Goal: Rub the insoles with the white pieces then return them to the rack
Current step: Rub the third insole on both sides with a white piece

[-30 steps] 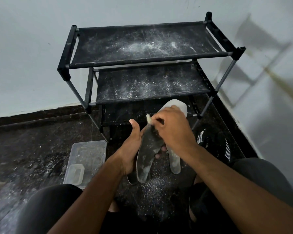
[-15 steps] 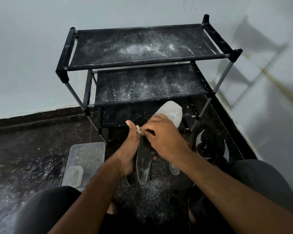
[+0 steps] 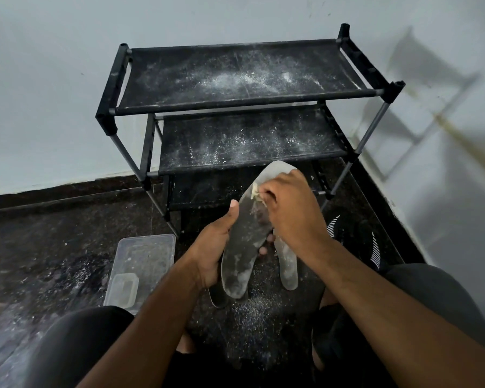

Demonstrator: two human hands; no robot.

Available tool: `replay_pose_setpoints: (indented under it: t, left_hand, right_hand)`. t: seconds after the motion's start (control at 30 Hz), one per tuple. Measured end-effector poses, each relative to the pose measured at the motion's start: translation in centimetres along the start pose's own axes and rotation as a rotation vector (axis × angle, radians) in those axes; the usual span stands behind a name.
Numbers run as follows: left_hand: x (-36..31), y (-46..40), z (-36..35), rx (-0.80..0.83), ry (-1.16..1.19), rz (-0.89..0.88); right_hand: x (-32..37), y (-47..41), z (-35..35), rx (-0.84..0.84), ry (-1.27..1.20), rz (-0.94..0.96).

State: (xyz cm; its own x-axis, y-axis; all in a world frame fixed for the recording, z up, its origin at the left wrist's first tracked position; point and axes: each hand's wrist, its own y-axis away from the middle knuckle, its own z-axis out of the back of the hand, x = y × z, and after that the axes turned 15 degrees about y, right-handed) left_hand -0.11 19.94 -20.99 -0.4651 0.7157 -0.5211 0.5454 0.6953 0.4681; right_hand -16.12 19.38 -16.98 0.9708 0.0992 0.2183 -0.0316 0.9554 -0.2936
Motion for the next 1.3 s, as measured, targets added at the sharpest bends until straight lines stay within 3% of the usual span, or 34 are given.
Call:
replay_pose_setpoints:
  t: [0.17, 0.33, 0.5, 0.67, 0.83, 0.97, 1.17, 1.3]
  left_hand:
    - [0.1, 0.0, 0.4, -0.076, 0.048, -0.001]
    - [-0.1, 0.2, 0.0, -0.048, 0.013, 0.0]
    - [0.1, -0.1, 0.3, -0.114, 0.06, -0.059]
    - [-0.2, 0.0, 0.3, -0.084, 0.037, -0.048]
    - [0.0, -0.4, 0.7, -0.142, 0.055, -0.087]
    - [-0.2, -0.2, 0.8, -0.121, 0.049, -0.086]
    - [-0.2, -0.5, 1.3, -0.18, 0.063, -0.114]
    - [-0.4, -0.5, 1.3, -0.163, 0.01, -0.105]
  right_hand:
    - [1.8, 1.4, -0.2, 0.228, -0.081, 0.113]
    - [-0.3, 0.1, 0.3, 0.064, 0.025, -0.034]
    - [1.6, 1.2, -0.1, 0.215, -0.108, 0.075]
    - [-0.4, 0.1, 0.2, 0.085, -0.051, -0.084]
    - [1.1, 1.2, -0.5, 0.248, -0.124, 0.026]
    - [-0.7, 0.2, 0.0, 0.112, -0.025, -0.084]
    - [1.1, 1.3, -0.2, 0.34, -0.195, 0.03]
    - [-0.7, 0.3, 0.1, 0.163, -0.081, -0.092]
